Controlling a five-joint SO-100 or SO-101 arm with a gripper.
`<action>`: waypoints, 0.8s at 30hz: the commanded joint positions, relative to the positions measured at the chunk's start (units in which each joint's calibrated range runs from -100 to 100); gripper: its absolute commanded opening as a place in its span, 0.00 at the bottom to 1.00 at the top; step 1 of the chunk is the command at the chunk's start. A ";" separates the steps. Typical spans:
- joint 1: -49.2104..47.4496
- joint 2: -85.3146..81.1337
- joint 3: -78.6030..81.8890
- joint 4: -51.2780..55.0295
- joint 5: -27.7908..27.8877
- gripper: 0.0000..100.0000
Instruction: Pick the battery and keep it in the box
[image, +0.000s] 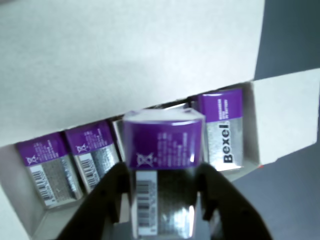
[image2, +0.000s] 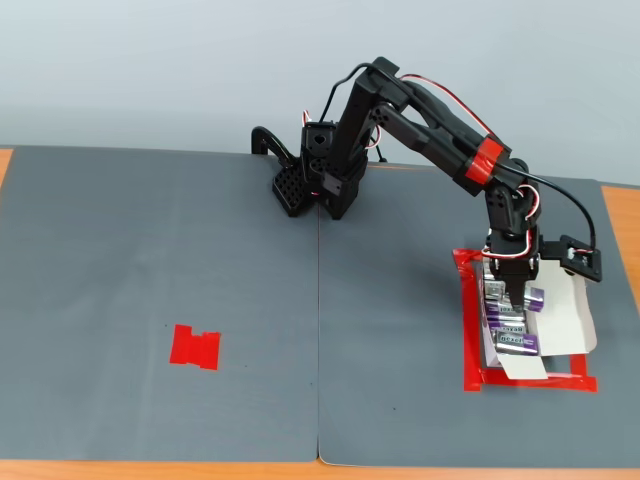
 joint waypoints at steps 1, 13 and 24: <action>-0.45 -0.90 -3.28 -0.82 -0.05 0.05; -0.30 -0.82 -2.92 -0.13 -0.05 0.05; -0.22 -0.82 -2.92 -0.04 0.10 0.22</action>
